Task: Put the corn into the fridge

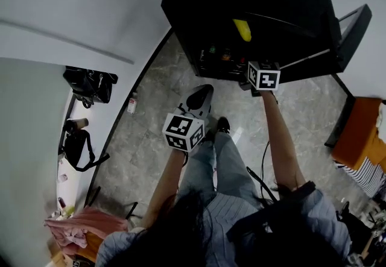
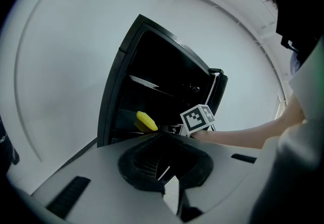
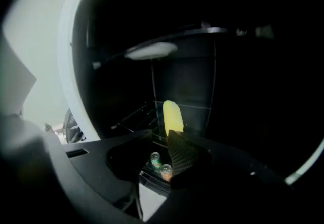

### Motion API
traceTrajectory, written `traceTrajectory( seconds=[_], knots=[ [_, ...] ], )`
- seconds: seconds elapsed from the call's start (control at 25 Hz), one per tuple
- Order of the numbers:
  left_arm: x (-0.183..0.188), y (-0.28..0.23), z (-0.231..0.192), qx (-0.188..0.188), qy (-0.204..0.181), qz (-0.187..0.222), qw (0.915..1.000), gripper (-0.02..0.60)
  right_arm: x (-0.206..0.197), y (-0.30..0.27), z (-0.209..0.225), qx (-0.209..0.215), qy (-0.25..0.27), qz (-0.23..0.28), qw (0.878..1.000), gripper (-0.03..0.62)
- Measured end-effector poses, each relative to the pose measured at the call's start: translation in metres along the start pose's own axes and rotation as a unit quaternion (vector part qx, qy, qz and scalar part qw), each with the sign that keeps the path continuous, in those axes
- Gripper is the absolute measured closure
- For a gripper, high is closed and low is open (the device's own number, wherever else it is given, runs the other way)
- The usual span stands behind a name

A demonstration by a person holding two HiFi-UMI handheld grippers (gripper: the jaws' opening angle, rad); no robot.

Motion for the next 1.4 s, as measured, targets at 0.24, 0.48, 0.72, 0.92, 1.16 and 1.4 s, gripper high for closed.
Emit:
traceTrajectory(
  seconds=[0.24, 0.48, 0.72, 0.92, 1.16, 1.4],
  knots=[
    [0.024, 0.01, 0.014, -0.004, 0.001, 0.021, 0.9998, 0.574, 0.023, 0.053, -0.017, 0.03, -0.002, 0.036, 0.999, 0.505],
    [0.056, 0.023, 0.033, -0.021, -0.016, 0.042, 0.9988, 0.574, 0.029, 0.104, -0.045, 0.067, -0.008, 0.035, 0.997, 0.517],
    [0.082, 0.041, 0.049, -0.037, -0.038, 0.051, 0.9972, 0.574, 0.055, 0.155, -0.082, 0.086, -0.011, 0.069, 0.994, 0.523],
    [0.096, 0.059, 0.063, -0.052, -0.06, 0.056, 0.9952, 0.574, 0.067, 0.197, -0.098, 0.092, -0.021, 0.087, 0.992, 0.523],
    [0.091, 0.09, 0.073, -0.071, -0.062, 0.058, 0.9939, 0.574, 0.07, 0.246, -0.118, 0.087, -0.027, 0.106, 0.99, 0.525],
    [0.074, 0.107, 0.075, -0.067, -0.063, 0.039, 0.995, 0.574, 0.057, 0.284, -0.135, 0.09, -0.052, 0.112, 0.988, 0.525]
  ],
)
Point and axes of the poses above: the fingertips, and each gripper's own axes: y backward along the fingers, z to its right, x out of its top, the point moved 1 cm from there along y, backward along the fingers, and after that the axes turned 6 degrees about -y, right-handed, at the moved point
